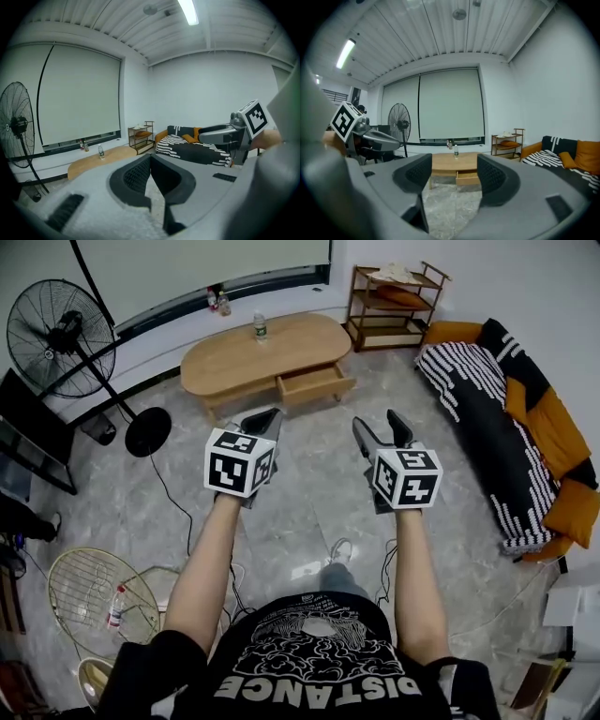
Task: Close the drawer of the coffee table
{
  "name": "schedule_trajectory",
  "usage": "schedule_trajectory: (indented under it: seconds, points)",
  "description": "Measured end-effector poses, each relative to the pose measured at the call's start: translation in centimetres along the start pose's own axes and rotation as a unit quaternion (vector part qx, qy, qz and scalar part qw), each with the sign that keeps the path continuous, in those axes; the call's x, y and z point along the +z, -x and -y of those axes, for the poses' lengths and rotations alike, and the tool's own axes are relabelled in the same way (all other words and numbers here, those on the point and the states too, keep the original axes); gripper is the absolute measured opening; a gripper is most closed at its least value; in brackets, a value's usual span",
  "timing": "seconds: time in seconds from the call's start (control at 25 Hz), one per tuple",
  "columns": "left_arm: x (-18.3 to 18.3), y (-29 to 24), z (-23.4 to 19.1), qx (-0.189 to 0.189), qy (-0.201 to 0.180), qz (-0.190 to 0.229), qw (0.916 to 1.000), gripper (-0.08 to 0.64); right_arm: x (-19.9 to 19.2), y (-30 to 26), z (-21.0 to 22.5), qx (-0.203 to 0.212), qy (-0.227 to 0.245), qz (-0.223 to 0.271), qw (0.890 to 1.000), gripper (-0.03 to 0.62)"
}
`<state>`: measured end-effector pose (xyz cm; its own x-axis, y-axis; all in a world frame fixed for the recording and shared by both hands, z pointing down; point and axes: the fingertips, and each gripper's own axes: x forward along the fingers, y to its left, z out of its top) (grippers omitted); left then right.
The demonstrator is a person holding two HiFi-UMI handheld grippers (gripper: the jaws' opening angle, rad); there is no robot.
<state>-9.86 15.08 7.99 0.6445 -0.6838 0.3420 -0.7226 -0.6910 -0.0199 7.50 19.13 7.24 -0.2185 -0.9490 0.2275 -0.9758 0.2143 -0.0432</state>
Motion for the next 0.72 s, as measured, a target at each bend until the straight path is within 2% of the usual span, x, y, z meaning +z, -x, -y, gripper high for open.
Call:
schedule_trajectory:
  seconds: [0.36, 0.72]
  points:
    - [3.6, -10.4, -2.5, 0.046, 0.023, -0.013, 0.9986, 0.002, 2.3, -9.6, 8.8, 0.046, -0.002, -0.014, 0.999, 0.321]
    - [4.4, -16.5, -3.8, 0.084, 0.041, -0.031, 0.9951, 0.002, 1.9, -16.0, 13.7, 0.092, -0.003, -0.037, 0.995, 0.342]
